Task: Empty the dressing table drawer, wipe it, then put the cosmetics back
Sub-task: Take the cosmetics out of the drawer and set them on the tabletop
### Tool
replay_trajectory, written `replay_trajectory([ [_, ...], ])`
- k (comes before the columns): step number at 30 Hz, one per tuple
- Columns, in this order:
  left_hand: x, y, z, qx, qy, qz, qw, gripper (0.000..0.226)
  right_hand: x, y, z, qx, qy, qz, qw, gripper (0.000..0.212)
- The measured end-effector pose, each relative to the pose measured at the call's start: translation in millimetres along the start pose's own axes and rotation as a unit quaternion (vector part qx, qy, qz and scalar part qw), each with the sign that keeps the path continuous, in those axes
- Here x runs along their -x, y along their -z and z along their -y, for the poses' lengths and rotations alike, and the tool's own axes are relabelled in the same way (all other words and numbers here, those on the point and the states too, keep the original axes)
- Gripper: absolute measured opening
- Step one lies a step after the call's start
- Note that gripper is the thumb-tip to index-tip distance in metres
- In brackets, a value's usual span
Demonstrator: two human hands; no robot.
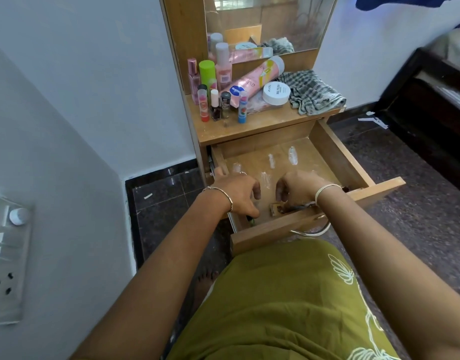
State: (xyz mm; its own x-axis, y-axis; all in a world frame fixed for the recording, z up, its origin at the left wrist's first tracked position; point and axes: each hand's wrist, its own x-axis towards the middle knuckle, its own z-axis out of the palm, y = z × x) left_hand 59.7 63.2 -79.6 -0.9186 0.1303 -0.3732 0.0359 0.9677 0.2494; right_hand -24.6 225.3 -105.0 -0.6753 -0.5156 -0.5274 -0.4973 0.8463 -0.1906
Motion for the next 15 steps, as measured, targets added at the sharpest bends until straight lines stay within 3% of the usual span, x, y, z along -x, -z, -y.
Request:
replay_trajectory([
  [8,-4.3,-10.2,-7.1,-0.132,0.002,-0.024,0.991,0.02,-8.1,-8.6,-7.7,0.049,-0.008,-0.006,0.999,0.013],
  [11,-8.9,-10.9,-7.6,-0.136,0.002,-0.03,0.99,0.008,-8.5,-6.9,-9.5,0.051,-0.008,-0.009,0.999,0.012],
  [15,-15.9,-9.0,-0.6,-0.102,0.002,-0.04,0.994,0.012,-10.3,-7.2,-11.5,0.059,0.004,-0.004,0.998,0.007],
])
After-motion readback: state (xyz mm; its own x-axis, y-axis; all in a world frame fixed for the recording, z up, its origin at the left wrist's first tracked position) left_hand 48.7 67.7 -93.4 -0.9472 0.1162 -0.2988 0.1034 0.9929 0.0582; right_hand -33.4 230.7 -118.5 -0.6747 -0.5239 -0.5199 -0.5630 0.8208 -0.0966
